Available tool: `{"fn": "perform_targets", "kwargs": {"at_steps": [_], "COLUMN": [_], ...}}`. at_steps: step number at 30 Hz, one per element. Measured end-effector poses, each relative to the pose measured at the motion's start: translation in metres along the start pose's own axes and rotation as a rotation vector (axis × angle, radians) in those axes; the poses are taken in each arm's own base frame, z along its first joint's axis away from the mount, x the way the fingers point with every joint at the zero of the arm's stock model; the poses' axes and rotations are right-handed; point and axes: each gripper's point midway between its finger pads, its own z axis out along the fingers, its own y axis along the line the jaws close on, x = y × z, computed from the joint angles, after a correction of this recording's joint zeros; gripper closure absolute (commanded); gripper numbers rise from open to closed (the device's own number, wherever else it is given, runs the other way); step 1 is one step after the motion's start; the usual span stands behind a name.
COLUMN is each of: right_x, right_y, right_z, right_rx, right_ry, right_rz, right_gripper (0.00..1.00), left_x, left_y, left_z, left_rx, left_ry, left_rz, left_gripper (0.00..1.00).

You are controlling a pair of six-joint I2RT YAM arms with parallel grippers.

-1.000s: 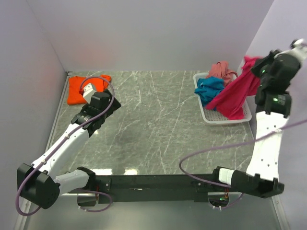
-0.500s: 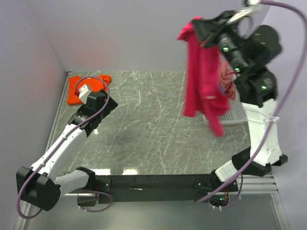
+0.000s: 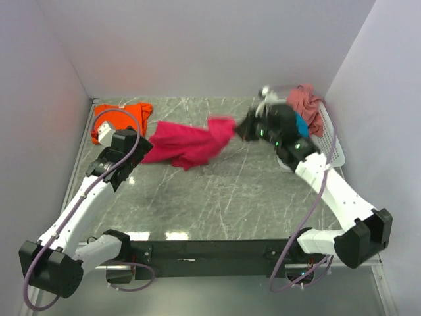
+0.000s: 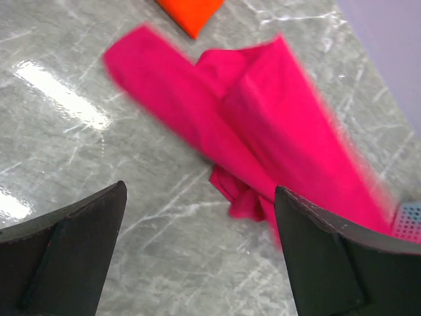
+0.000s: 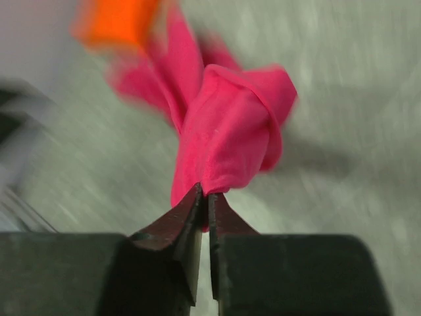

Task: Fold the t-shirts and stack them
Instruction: Move the tshirt to the center of the board, then flatten the tshirt out

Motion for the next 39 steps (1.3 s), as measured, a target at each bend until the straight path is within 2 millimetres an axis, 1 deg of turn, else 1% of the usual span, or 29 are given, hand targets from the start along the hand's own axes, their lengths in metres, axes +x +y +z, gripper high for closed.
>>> {"fn": "perform_targets", "kwargs": {"at_steps": [2,3,4,5,6,7,8,12,13,14,16,17,18,19,20,22,24,26,28,31,34,36,37,39], "right_x": [0.082,0.111,0.14,0.16,0.171,0.174,0.173,0.148,0.142,0.137,0.131,0.13,0.13,0.131,0.133,0.139,0.146,0.15,0.148,0.14,0.135,0.136,0.138,0.143], "right_y": [-0.043,-0.058,-0.075,-0.089,-0.099,-0.106,-0.11,-0.12,-0.121,-0.122,-0.123,-0.123,-0.124,-0.125,-0.126,-0.13,-0.134,-0.137,-0.137,-0.134,-0.132,-0.133,-0.134,-0.136], "right_z": [0.002,0.001,-0.002,-0.006,-0.01,-0.013,-0.013,-0.011,-0.01,-0.009,-0.006,-0.004,-0.001,0.002,0.005,0.009,0.014,0.016,0.019,0.025,0.031,0.035,0.036,0.042], "right_rx": [0.072,0.109,0.155,0.205,0.251,0.281,0.303,0.379,0.394,0.405,0.415,0.416,0.417,0.418,0.421,0.429,0.439,0.446,0.447,0.441,0.431,0.43,0.43,0.428], "right_ry": [0.174,0.246,0.325,0.381,0.419,0.431,0.424,0.344,0.323,0.306,0.283,0.275,0.274,0.276,0.285,0.306,0.328,0.344,0.345,0.33,0.322,0.331,0.337,0.36], "right_rz": [0.029,0.035,0.038,0.032,0.026,0.015,-0.001,-0.035,-0.037,-0.037,-0.028,-0.023,-0.019,-0.014,-0.009,-0.003,0.003,0.005,0.004,0.003,0.003,0.005,0.004,-0.002], "right_gripper": [0.6,0.49,0.44,0.4,0.32,0.3,0.3,0.29,0.29,0.29,0.29,0.29,0.29,0.29,0.29,0.3,0.29,0.29,0.29,0.29,0.29,0.29,0.3,0.3], "left_x": [0.001,0.003,0.005,0.009,0.013,0.019,0.026,0.057,0.06,0.064,0.066,0.065,0.065,0.066,0.068,0.072,0.078,0.087,0.093,0.097,0.096,0.097,0.098,0.101], "left_y": [0.005,0.006,0.008,0.008,0.009,0.009,0.009,0.003,0.0,-0.005,-0.018,-0.027,-0.034,-0.04,-0.045,-0.053,-0.053,-0.048,-0.042,-0.036,-0.037,-0.038,-0.04,-0.043], "left_z": [0.007,0.012,0.016,0.023,0.03,0.038,0.045,0.076,0.082,0.089,0.105,0.115,0.125,0.131,0.14,0.155,0.165,0.173,0.176,0.176,0.177,0.18,0.183,0.189], "left_rx": [-0.022,-0.033,-0.04,-0.049,-0.056,-0.064,-0.069,-0.079,-0.077,-0.077,-0.075,-0.066,-0.06,-0.054,-0.051,-0.043,-0.051,-0.069,-0.091,-0.108,-0.106,-0.106,-0.103,-0.1], "left_ry": [0.009,0.023,0.034,0.049,0.068,0.09,0.112,0.227,0.244,0.263,0.278,0.279,0.279,0.284,0.29,0.301,0.319,0.341,0.358,0.37,0.37,0.372,0.375,0.383], "left_rz": [-0.002,-0.003,-0.002,0.0,0.002,0.009,0.015,0.059,0.067,0.078,0.088,0.091,0.096,0.101,0.107,0.118,0.132,0.146,0.156,0.164,0.168,0.169,0.172,0.18], "left_gripper": [0.01,0.01,0.01,0.0,0.01,0.02,0.06,0.14,0.15,0.19,0.24,0.28,0.3,0.32,0.37,0.4,0.39,0.38,0.37,0.38,0.51,0.72,0.98,0.99]}}
